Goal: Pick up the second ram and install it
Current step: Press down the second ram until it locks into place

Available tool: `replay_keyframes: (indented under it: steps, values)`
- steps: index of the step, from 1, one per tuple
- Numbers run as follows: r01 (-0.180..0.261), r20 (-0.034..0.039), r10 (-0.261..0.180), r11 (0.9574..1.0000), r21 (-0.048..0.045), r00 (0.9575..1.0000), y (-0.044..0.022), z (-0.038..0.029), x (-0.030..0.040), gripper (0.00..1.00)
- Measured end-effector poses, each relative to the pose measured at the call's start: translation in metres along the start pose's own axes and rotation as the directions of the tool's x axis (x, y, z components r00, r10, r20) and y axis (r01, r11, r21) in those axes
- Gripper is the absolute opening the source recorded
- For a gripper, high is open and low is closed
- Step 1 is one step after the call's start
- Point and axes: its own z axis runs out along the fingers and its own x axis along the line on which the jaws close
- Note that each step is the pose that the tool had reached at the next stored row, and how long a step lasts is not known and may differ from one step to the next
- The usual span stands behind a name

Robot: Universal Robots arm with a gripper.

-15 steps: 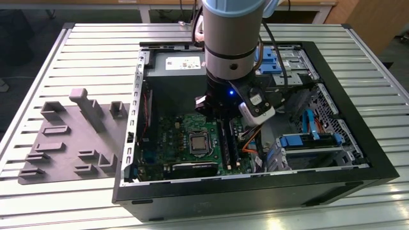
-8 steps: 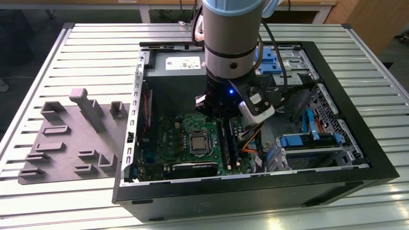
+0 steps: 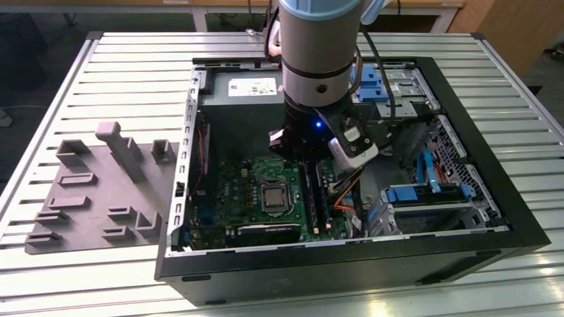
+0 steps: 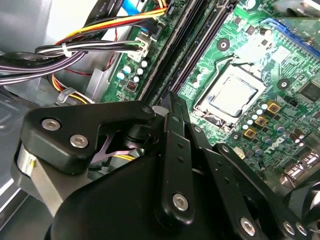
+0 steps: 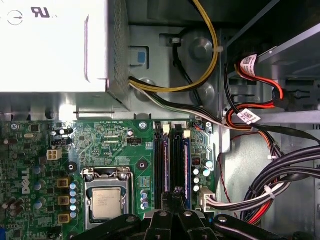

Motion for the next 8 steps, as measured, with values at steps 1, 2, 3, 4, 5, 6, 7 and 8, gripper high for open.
replay_keyframes:
  steps: [1, 2, 3, 4, 5, 6, 7, 8]
  values:
    - [0.0, 0.0, 0.0, 1.0, 0.0, 1.0, 0.0005, 0.0, 0.0, 0.11]
    - [0.0, 0.0, 0.0, 1.0, 0.0, 1.0, 0.001, 0.0001, 0.0, 0.11]
    - [0.0, 0.0, 0.0, 1.0, 0.0, 1.0, 0.0015, 0.0002, 0.0001, 0.11]
    - [0.0, 0.0, 0.0, 1.0, -0.0001, 1.0, 0.0019, 0.0003, 0.0001, 0.11]
    - [0.0, 0.0, 0.0, 1.0, 0.0, 1.0, 0.0023, 0.0003, 0.0001, 0.11]
    - [0.0, 0.0, 0.0, 1.0, 0.0, 1.0, 0.0027, 0.0003, 0.0001, 0.11]
    - [0.0, 0.0, 0.0, 1.0, 0.0, 1.0, 0.0031, 0.0004, 0.0001, 0.11]
    - [0.0, 0.0, 0.0, 1.0, 0.0, 1.0, 0.0035, 0.0004, 0.0001, 0.11]
